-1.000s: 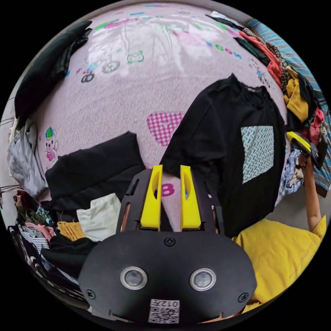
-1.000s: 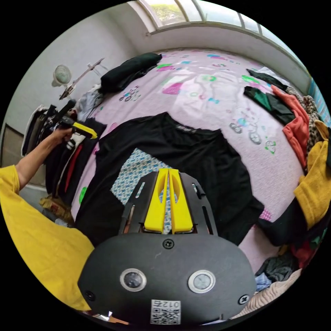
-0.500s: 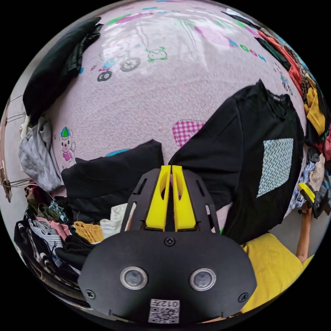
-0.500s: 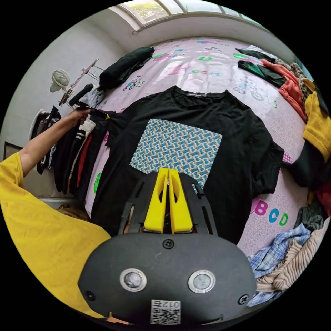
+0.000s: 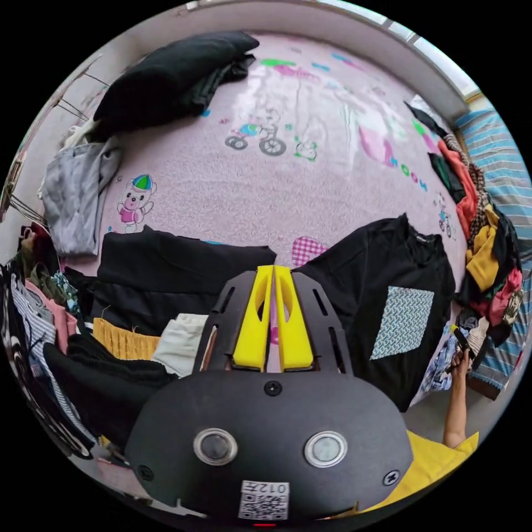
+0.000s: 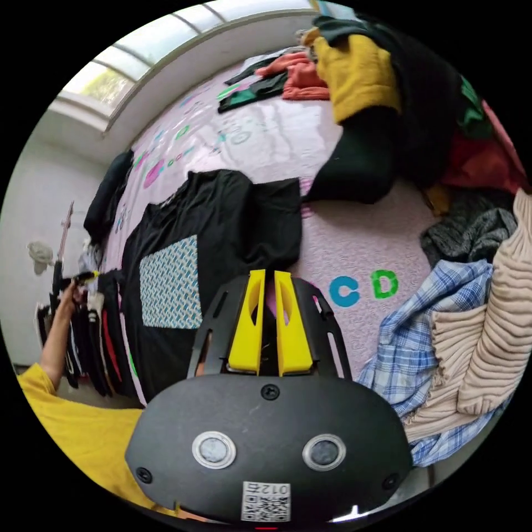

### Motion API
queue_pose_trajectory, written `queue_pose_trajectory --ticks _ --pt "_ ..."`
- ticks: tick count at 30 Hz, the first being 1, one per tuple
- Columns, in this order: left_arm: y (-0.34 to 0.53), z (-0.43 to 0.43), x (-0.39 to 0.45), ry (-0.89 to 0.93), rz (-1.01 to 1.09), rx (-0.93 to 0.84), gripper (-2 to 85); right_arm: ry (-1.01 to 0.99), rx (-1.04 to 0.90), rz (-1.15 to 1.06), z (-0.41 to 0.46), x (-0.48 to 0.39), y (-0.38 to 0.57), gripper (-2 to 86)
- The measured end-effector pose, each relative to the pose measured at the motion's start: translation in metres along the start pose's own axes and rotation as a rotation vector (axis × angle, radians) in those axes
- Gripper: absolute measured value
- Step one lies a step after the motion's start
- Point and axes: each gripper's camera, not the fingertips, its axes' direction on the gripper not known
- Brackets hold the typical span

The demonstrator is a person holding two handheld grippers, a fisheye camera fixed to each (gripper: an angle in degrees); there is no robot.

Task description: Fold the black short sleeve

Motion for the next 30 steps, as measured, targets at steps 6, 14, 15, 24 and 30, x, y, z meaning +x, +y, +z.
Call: queue_pose_trajectory --ticks 6,14,15,24,30 --pt "0.037 0.012 0.072 0.122 0.197 0.022 0.4 -0.131 -0.015 0.245 0.020 0.045 -0.016 6.3" --pt "0.066 0.063 0.176 0.283 0.399 -0.138 0.5 -0.304 0.105 0.349 0.003 0.061 -0.001 1.2" --pt "0.072 0.067 0.184 0.290 0.417 -0.156 0.5 -0.288 0.121 0.337 -0.004 0.061 0.000 1.1" --pt "0.137 0.072 0.173 0.305 0.426 -0.210 0.4 0.105 -0.084 0.138 0.009 -0.007 -0.004 0.9" --pt "0.218 0.051 0.092 0.269 0.275 -0.134 0.5 0.182 0.186 0.103 -0.023 -0.055 0.038 0.9"
